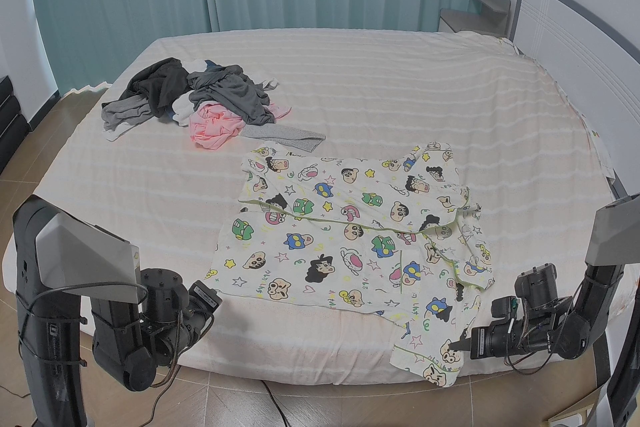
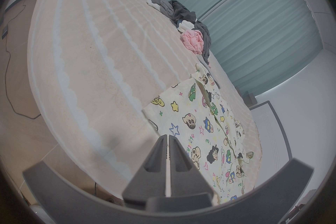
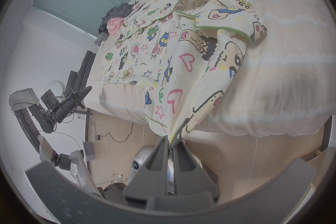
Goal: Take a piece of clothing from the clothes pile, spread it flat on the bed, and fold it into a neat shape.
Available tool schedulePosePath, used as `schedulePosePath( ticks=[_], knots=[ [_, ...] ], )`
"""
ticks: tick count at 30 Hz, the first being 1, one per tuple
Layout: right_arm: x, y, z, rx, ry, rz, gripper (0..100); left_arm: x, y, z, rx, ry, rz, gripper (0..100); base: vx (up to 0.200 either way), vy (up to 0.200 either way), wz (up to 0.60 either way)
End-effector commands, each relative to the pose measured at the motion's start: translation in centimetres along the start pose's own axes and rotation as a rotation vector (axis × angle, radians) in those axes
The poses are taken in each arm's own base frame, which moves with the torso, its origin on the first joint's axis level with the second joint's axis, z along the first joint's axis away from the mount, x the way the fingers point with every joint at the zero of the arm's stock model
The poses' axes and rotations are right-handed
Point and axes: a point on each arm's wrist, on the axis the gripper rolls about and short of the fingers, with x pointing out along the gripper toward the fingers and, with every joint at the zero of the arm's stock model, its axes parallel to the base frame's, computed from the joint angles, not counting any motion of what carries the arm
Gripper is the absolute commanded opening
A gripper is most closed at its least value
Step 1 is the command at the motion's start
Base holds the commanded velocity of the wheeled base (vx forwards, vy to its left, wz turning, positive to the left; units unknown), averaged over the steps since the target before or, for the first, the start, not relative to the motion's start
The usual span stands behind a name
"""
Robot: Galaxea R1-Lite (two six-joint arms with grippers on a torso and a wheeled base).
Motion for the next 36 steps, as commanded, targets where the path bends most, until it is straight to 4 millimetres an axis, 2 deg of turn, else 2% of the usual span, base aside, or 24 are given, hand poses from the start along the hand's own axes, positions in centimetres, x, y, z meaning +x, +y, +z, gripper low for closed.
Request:
schedulePosePath(
  ticks=[1,13,14,16,24,36],
  knots=[
    [-0.9,0.3,-0.1,-0.007,-0.014,0.007,0,-0.2,-0.4,0.4,-0.009,-0.017,-0.026,0,0.0,0.0,0.0],
    [-1.1,0.3,-0.6,-0.008,-0.003,0.002,0,0.3,-0.4,1.0,0.0,0.06,-0.091,0,0.0,0.0,0.0],
    [-1.1,0.3,-0.6,-0.008,-0.003,0.002,0,0.3,-0.4,1.0,0.0,0.06,-0.091,100,0.0,0.0,0.0],
    [-1.1,0.3,-0.5,-0.01,-0.005,0.001,0,0.9,-0.2,1.9,0.014,0.031,-0.09,100,0.0,0.0,0.0],
    [-1.3,0.5,-0.3,-0.016,-0.017,0.006,0,2.6,-0.3,2.8,0.045,0.041,-0.066,100,0.0,0.0,0.0],
    [-1.4,0.6,-0.1,-0.019,-0.032,0.011,0,5.0,-0.2,3.4,0.075,0.13,-0.027,100,0.0,0.0,0.0]
  ],
)
